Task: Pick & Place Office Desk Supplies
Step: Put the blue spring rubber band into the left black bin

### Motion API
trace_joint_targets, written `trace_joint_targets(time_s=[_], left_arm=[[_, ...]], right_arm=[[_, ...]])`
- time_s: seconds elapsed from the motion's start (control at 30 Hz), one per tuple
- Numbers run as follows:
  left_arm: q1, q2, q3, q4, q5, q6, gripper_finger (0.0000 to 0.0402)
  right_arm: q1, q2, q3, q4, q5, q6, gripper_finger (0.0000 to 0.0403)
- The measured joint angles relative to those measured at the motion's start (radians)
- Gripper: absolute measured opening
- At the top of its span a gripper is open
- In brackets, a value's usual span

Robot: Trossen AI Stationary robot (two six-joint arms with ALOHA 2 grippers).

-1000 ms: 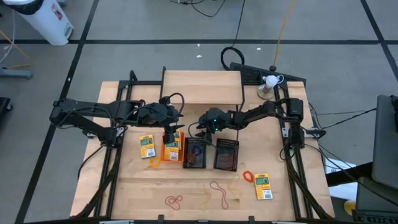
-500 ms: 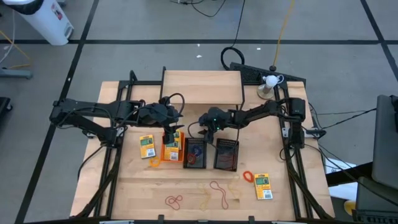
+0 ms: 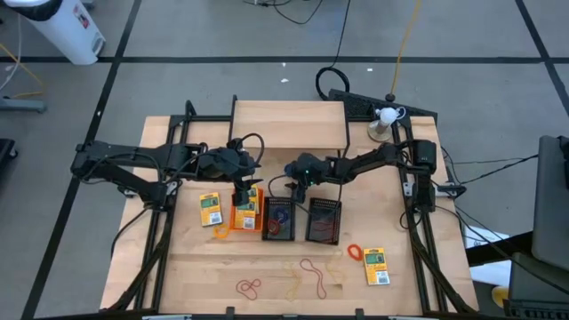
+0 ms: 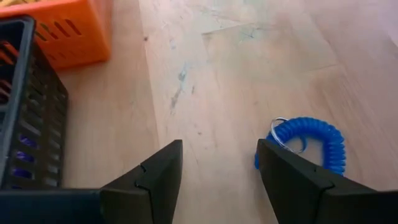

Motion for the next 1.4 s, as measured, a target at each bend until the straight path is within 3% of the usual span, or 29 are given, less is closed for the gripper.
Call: trace_joint_targets(time_s=[0.73, 1.4], left_arm=[[0.0, 0.0, 0.0, 0.0, 0.0, -0.011, 0.0186], [0.0, 0.0, 0.0, -0.005, 0.0, -0.03, 0.0186]], right_arm=[[0.003, -0.099, 0.0, -0.047, 0.039, -0.065, 0.0196], [0.003, -0.102, 0.0, -0.107, 0.075, -0.129, 0.0196]])
